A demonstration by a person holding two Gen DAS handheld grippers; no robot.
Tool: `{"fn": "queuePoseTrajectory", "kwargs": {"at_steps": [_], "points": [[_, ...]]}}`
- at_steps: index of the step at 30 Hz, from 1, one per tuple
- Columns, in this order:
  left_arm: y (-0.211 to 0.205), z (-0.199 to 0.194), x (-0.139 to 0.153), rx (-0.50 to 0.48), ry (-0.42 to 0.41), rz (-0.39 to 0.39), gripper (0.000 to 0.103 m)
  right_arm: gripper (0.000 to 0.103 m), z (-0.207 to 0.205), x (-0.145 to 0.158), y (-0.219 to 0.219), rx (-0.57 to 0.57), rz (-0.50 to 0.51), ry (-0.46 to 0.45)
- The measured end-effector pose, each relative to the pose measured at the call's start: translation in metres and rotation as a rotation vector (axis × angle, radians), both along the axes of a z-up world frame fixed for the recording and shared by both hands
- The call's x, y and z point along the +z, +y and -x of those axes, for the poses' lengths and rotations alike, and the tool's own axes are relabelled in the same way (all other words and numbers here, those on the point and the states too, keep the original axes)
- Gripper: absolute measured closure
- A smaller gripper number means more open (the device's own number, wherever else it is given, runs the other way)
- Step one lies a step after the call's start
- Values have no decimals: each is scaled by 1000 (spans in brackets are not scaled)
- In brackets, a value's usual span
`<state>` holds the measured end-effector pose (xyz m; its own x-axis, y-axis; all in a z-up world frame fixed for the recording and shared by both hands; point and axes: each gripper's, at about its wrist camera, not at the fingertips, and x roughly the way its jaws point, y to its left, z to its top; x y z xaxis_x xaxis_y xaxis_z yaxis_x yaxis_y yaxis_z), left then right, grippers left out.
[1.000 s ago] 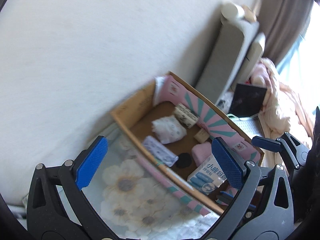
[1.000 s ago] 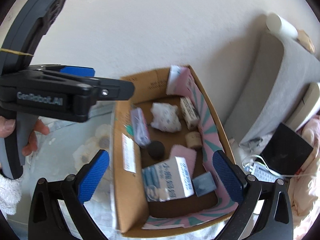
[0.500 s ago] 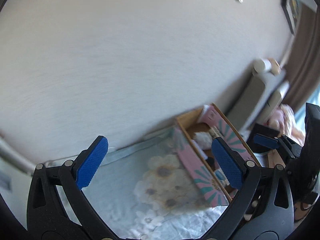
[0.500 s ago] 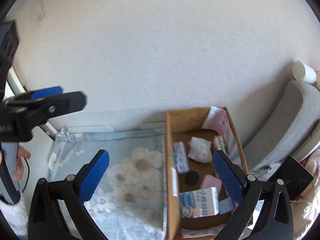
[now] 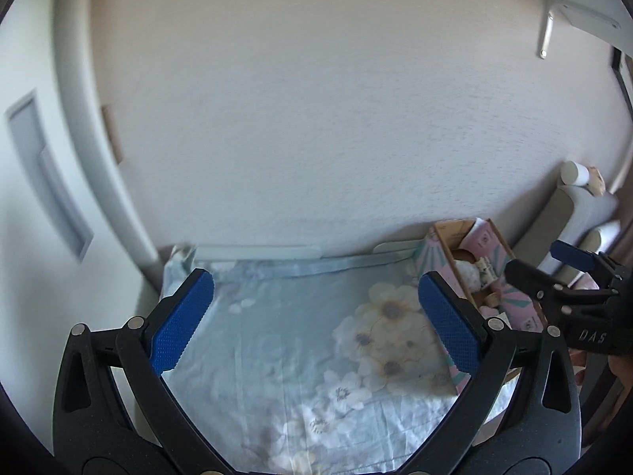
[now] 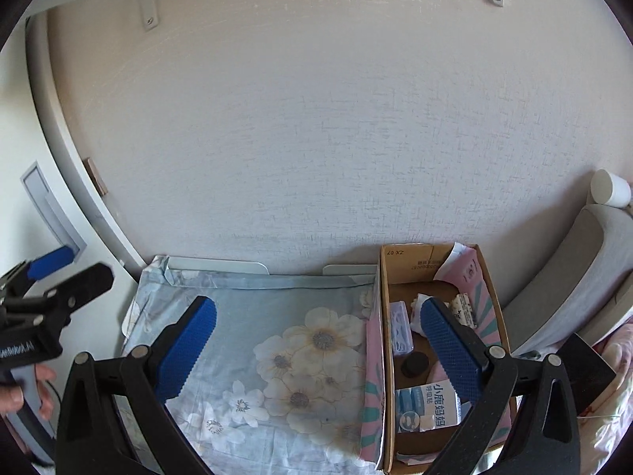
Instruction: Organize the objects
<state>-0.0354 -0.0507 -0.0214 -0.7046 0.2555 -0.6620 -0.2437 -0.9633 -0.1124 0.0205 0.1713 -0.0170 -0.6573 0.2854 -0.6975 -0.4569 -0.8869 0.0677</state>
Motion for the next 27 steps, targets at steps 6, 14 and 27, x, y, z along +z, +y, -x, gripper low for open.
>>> {"fn": "queuePoseTrajectory", "kwargs": {"at_steps": [6,14,27], "points": [[-11,-10,-13,30,-20,-16,0,1,-5,-12,-3,-22,-1,-25],[-3,-9,-14,20,-19,-3,0,0,-8,-13,-2,-43,-6,-33],[4,-5,-17,-4,-22,5,0,1,-8,-13,1,-62,-7,-36]]}}
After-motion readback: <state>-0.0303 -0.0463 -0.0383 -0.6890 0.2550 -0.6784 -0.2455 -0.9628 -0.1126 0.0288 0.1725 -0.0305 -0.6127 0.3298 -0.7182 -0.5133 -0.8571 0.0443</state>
